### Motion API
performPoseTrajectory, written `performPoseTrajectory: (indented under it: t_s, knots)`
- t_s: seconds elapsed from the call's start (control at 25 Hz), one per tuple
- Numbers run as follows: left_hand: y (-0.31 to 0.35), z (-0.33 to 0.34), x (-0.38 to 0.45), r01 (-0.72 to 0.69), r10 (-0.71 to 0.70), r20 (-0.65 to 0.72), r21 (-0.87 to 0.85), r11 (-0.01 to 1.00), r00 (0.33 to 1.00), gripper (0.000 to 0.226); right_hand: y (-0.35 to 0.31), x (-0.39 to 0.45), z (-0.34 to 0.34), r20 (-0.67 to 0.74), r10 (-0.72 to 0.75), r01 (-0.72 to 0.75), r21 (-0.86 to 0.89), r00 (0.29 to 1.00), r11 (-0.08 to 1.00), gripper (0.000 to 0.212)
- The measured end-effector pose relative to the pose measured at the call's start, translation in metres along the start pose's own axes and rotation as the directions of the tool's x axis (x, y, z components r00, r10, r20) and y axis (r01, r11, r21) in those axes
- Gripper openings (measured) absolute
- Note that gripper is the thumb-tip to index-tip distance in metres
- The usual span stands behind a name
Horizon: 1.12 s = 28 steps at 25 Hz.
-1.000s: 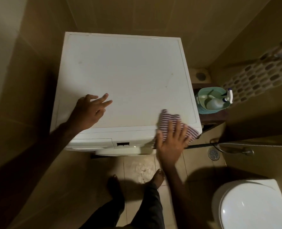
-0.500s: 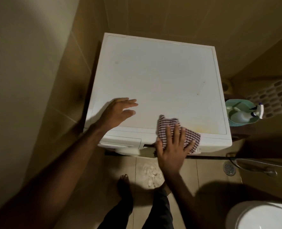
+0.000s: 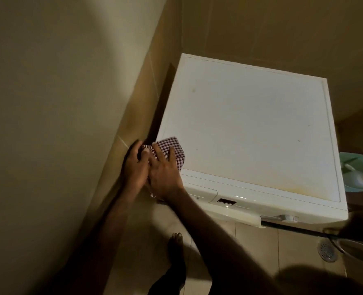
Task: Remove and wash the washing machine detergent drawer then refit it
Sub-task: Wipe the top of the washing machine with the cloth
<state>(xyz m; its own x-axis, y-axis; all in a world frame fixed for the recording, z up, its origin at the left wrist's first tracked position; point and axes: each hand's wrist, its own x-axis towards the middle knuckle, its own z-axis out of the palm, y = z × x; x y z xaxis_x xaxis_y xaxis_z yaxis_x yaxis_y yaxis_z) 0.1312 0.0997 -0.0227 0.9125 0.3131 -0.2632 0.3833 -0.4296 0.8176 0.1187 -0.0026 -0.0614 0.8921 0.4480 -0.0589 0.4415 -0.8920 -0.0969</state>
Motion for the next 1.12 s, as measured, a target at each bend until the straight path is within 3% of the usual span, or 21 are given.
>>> performPoseTrajectory:
  t_s: [0.08,0.28,0.4,0.52,0.64,0.76,0.84,0.92,1.04,1.12]
  knots:
    - [0.000,-0.001,-0.003,0.004,0.003,0.051,-0.125,0.992,0.999,0.042,0.017,0.025,-0.012,0.021,-0.014,0.013,0.054,1.000,0.998,0.071]
    - [0.001,-0.009,-0.009,0.023,-0.013,0.040,-0.254,0.967,0.999,0.041,0.042,0.058,-0.033,0.066,0.189,-0.196,0.125,0.980,0.973,0.062]
    - [0.000,-0.007,-0.011,0.070,-0.082,-0.023,-0.333,0.940,0.996,0.051,0.019,0.048,-0.030,0.068,0.066,-0.071,0.070,0.995,0.995,0.058]
    - [-0.005,-0.001,-0.017,0.090,-0.101,-0.036,-0.232,0.968,0.994,0.060,-0.005,0.013,-0.012,0.078,-0.144,0.152,-0.097,0.986,0.984,0.072]
    - [-0.007,0.003,-0.024,0.009,-0.013,-0.038,-0.102,0.995,0.999,0.057,0.009,-0.024,0.004,0.091,-0.378,0.389,-0.208,0.921,0.898,0.063]
    - [-0.004,0.010,-0.030,-0.184,0.180,0.040,0.173,0.967,0.983,0.051,0.049,-0.065,0.009,0.080,-0.424,0.428,-0.291,0.902,0.856,0.082]
    - [0.004,0.019,-0.034,-0.344,0.337,0.077,0.308,0.887,0.938,0.048,0.076,-0.095,0.009,-0.027,-0.275,0.262,-0.226,0.961,0.938,0.077]
    - [0.014,0.031,-0.036,-0.458,0.464,0.081,0.372,0.807,0.882,0.045,0.103,-0.124,0.004,-0.130,0.015,-0.022,-0.047,0.991,0.999,0.069]
    - [0.026,0.053,-0.041,-0.538,0.531,0.129,0.365,0.760,0.838,0.044,0.126,-0.141,-0.009,-0.139,0.442,-0.423,0.146,0.886,0.894,0.063]
    - [0.033,0.070,-0.047,-0.575,0.538,0.203,0.330,0.749,0.818,0.045,0.121,-0.129,-0.016,-0.079,0.580,-0.554,0.215,0.811,0.804,0.063]
